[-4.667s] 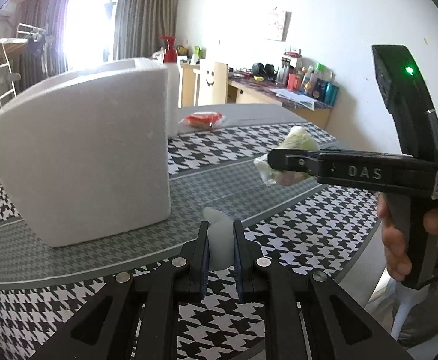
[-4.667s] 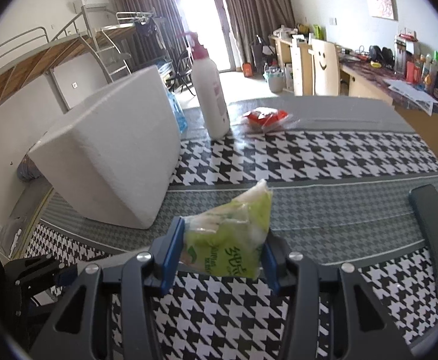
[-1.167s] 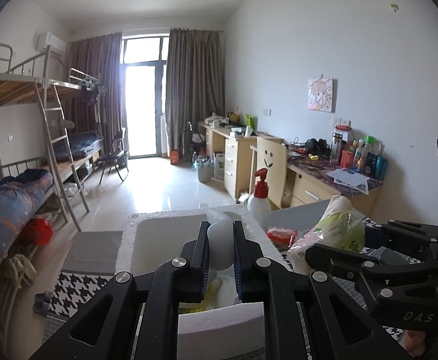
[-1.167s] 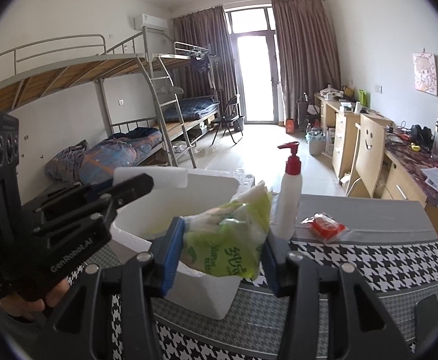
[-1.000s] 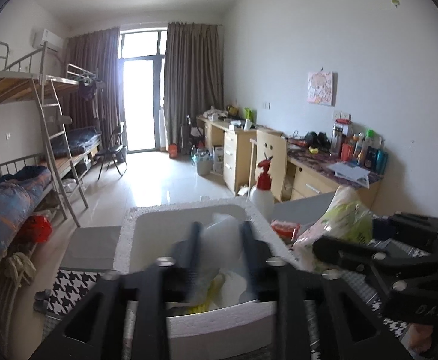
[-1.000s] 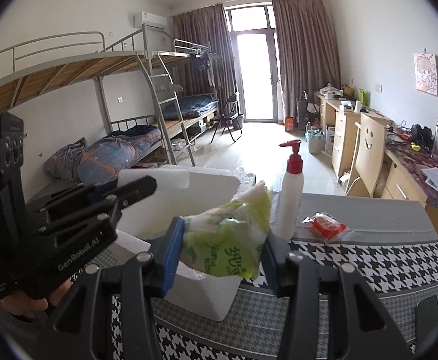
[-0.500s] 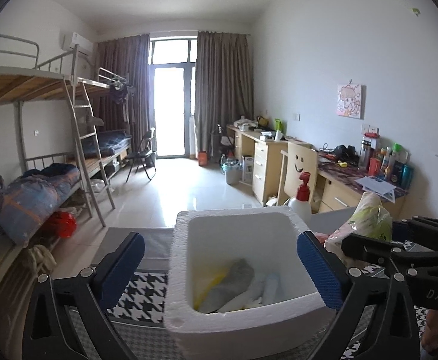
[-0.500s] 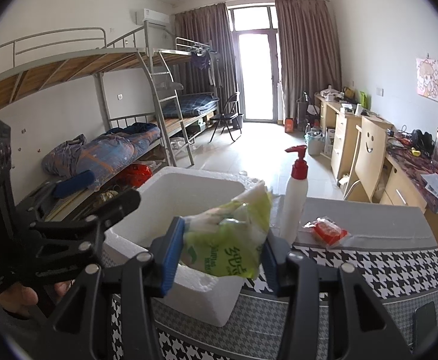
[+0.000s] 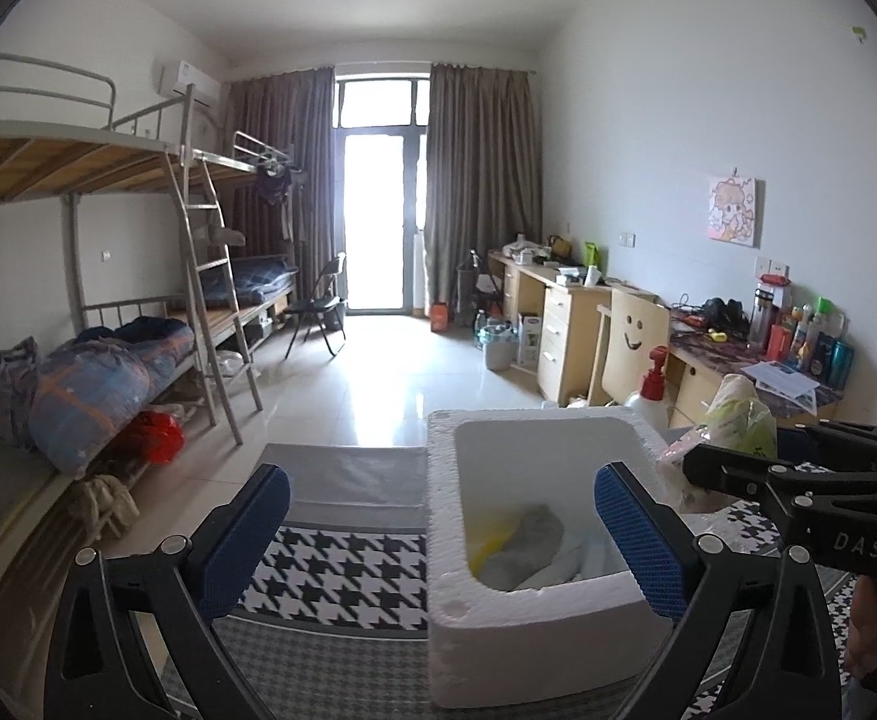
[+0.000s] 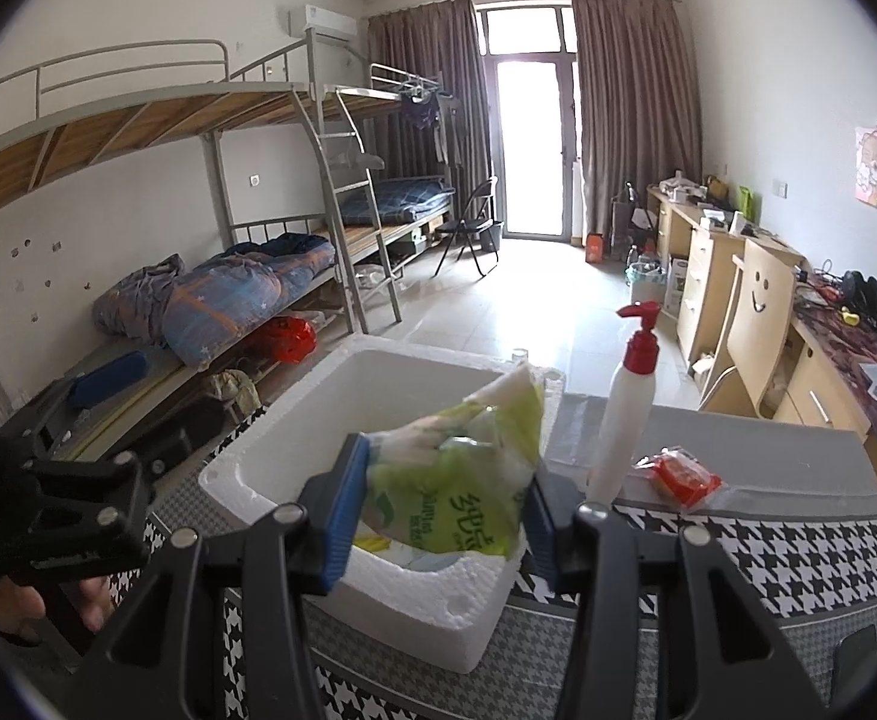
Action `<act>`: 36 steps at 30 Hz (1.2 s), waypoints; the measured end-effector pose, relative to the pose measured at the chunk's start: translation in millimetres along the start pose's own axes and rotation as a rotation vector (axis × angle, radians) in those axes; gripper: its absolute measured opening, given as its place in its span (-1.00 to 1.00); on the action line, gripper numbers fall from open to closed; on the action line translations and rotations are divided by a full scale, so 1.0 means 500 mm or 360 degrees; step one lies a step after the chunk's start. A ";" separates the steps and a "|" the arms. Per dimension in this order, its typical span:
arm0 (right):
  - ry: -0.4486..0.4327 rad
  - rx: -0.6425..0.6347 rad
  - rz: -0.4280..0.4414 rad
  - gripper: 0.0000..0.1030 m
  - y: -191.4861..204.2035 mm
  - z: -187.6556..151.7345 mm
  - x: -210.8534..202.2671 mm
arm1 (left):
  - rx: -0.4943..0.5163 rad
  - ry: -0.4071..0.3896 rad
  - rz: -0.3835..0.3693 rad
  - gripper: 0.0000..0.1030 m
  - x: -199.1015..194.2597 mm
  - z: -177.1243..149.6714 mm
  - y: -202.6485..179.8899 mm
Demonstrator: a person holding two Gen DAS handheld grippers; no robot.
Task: Organize soft objects
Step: 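Lower the package into the foam box and open the right gripper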
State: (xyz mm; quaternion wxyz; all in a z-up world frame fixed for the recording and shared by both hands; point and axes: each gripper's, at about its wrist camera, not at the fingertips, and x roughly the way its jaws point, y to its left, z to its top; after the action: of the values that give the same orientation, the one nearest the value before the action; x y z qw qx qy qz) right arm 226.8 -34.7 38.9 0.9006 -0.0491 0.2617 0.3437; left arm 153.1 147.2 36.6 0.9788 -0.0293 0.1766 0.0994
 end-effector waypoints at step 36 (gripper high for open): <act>0.0232 -0.0048 0.0044 0.53 0.032 0.000 0.122 | -0.0097 0.0019 0.0114 0.98 -0.003 -0.041 0.085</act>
State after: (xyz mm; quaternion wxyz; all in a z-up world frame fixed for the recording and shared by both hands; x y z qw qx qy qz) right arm 254.8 13.8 9.4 0.8734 -0.0841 0.3220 0.3554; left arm 135.9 186.5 17.0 0.9722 -0.0534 0.1801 0.1396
